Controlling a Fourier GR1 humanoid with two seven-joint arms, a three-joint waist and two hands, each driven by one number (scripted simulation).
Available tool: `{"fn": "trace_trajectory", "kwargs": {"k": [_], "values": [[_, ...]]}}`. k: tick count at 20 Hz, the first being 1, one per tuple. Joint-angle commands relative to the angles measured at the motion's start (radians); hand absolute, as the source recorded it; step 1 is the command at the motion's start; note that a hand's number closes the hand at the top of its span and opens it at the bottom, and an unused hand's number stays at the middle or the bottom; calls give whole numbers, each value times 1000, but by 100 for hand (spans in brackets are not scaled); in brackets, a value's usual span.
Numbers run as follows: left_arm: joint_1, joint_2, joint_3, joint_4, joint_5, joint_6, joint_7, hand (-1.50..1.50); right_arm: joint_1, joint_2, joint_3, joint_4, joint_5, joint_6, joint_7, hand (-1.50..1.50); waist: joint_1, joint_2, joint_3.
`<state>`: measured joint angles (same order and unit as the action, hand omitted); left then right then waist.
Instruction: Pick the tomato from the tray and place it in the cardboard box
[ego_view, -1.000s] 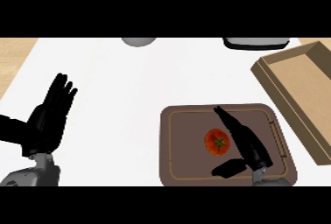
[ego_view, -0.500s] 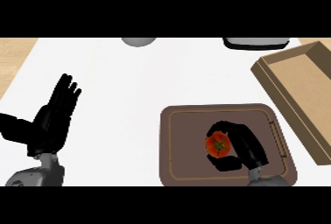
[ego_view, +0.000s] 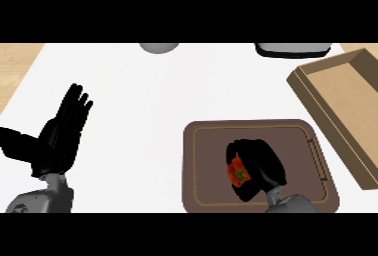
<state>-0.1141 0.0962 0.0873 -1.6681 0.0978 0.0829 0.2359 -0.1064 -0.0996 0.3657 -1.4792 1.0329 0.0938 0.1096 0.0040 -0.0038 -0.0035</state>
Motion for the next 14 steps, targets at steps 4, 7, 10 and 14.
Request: {"fn": "trace_trajectory", "kwargs": {"k": [4, 7, 10, 14], "values": [[31, -24, -32, -67, -19, 25, 36, 0, -57, 45, 114, -44, 177, -2, 91, 150, -1, 2, 4], [55, -44, -44, -57, -40, 34, -7, 0, -93, 42, 97, -102, 171, 58, 84, 150, -2, 3, 3], [-28, 21, 37, 47, 19, -15, 6, 0, -26, 14, 198, -314, 226, 168, 145, 150, -11, 2, 3], [24, 15, 35, 12, 22, -28, -34, 0, -22, 2, 140, -510, 169, 253, 158, 150, -8, 2, 3]]}}
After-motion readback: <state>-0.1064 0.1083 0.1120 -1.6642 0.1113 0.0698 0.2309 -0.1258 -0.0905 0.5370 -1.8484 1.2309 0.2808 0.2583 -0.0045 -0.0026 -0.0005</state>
